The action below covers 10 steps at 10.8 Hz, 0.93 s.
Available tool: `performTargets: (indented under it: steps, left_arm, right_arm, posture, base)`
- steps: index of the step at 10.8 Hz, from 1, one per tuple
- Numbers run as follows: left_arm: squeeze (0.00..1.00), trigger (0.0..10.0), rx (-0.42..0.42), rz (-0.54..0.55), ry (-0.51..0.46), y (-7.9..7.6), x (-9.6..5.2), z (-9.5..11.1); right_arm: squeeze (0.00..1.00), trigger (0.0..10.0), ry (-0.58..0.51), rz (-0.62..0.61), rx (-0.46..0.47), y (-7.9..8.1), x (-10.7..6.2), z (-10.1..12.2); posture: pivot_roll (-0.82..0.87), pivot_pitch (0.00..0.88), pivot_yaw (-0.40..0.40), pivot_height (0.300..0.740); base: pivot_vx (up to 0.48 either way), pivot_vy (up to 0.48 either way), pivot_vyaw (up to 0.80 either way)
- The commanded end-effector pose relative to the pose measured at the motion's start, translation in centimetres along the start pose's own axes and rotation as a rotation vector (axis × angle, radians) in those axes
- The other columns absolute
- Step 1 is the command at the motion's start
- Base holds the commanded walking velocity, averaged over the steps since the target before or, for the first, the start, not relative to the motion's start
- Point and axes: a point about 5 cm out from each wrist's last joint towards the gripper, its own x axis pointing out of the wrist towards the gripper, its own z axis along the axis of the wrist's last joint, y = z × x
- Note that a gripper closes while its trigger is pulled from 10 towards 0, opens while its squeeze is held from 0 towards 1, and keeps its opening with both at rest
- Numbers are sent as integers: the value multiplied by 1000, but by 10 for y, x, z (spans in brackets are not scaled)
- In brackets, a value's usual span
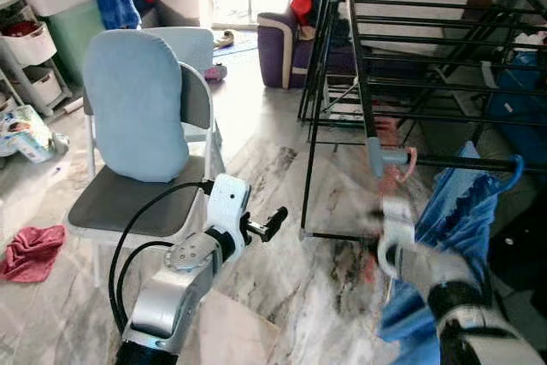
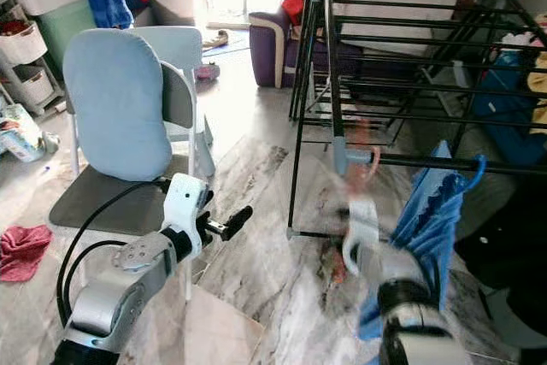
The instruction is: Hang hanger
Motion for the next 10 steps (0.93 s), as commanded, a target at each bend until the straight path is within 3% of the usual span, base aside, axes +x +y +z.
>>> performTargets:
  steps: [1, 2, 5, 10]
  left_arm:
    - [0, 10000, 21, 7, -1, -1, 0, 2]
    - [0, 10000, 21, 19, -24, -1, -1, 2]
    - [0, 10000, 40, 67, -34, 5, -1, 2]
    - [0, 10000, 54, 115, -69, 11, -6, 6]
  right_arm:
    - [1000, 10000, -62, -29, -35, -3, -3, 10]
    - [1000, 10000, -210, -74, -87, -6, -8, 18]
    - [1000, 10000, -378, -70, -125, 11, -21, 14]
    - [1000, 10000, -525, -152, -89, 9, -59, 2]
  posture:
    - [-67, 0, -46, 740]
    - [-59, 0, -49, 740]
    - [-55, 0, -36, 740]
    - [-66, 0, -22, 740]
  base:
    - [0, 0, 0]
    - [0, 0, 0]
    - [0, 0, 0]
    - [0, 0, 0]
